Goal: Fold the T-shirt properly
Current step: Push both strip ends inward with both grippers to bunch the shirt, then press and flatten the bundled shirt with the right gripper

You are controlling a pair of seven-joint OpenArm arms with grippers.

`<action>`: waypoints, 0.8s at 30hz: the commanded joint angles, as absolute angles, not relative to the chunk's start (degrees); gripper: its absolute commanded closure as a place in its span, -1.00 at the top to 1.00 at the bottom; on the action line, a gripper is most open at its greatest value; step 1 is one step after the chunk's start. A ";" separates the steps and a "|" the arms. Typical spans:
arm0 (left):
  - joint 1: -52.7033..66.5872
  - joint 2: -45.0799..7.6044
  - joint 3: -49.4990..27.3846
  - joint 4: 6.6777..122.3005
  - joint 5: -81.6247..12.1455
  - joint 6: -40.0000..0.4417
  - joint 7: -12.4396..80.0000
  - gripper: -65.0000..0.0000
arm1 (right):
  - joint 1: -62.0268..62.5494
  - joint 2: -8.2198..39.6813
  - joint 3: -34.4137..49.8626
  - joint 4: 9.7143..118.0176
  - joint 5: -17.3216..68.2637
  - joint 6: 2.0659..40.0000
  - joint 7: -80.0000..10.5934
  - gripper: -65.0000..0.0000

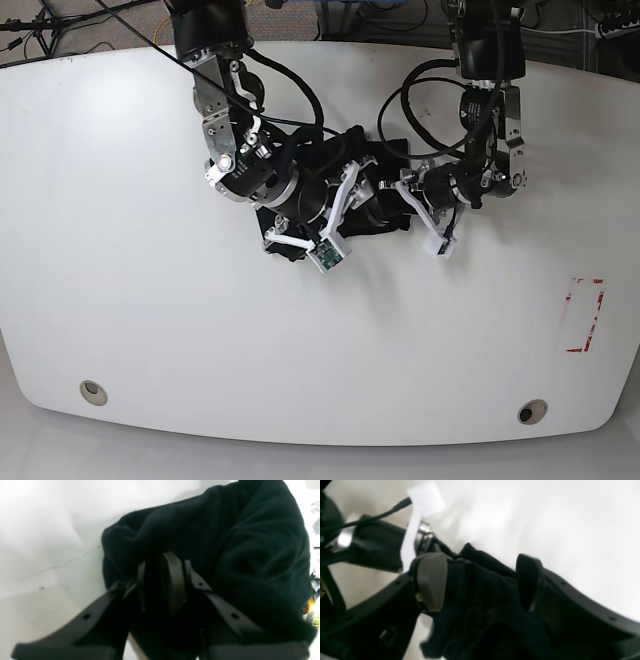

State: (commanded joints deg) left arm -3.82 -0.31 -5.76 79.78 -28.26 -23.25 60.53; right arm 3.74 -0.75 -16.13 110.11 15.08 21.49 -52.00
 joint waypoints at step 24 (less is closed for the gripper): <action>-3.74 -5.76 -22.90 99.65 -44.88 -32.40 60.79 0.32 | 2.24 1.10 -5.23 113.19 14.99 31.08 -52.00 0.28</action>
